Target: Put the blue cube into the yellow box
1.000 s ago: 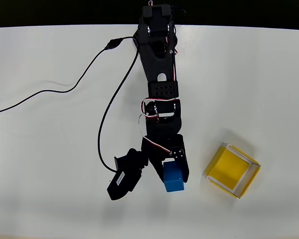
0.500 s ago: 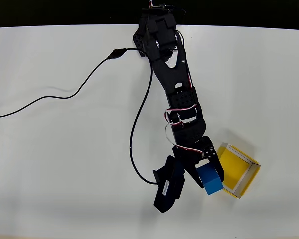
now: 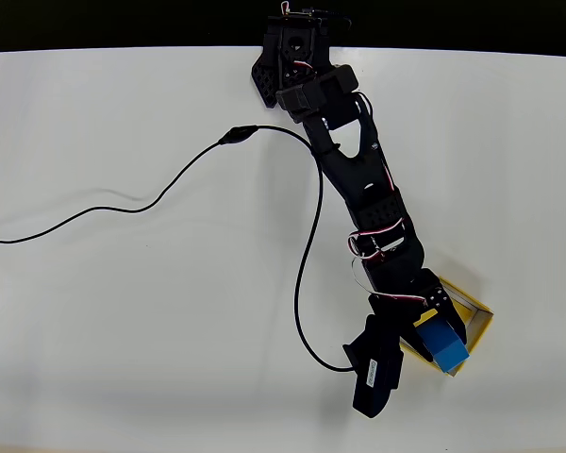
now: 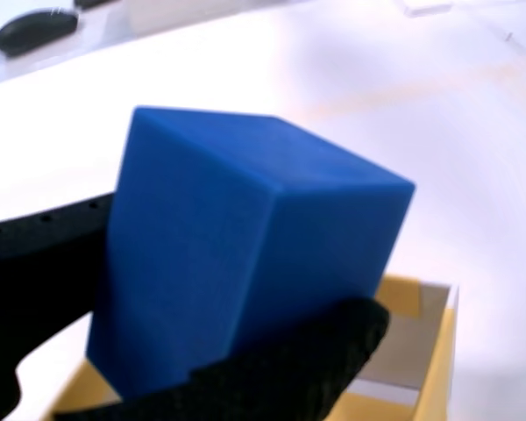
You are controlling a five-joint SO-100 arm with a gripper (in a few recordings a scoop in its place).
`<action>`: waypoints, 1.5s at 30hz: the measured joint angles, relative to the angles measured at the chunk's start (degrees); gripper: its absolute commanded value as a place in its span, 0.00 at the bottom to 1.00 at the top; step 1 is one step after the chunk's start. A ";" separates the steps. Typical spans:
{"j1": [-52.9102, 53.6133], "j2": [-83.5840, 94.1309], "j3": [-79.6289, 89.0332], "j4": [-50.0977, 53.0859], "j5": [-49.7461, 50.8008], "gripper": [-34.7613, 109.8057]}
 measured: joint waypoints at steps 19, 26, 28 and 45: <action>-4.57 -6.77 -0.35 -5.89 5.19 0.45; -3.43 -8.09 -0.35 -7.65 4.04 0.47; -2.55 -8.09 -0.35 -8.26 3.69 0.46; 2.46 7.03 0.18 5.80 -1.32 0.36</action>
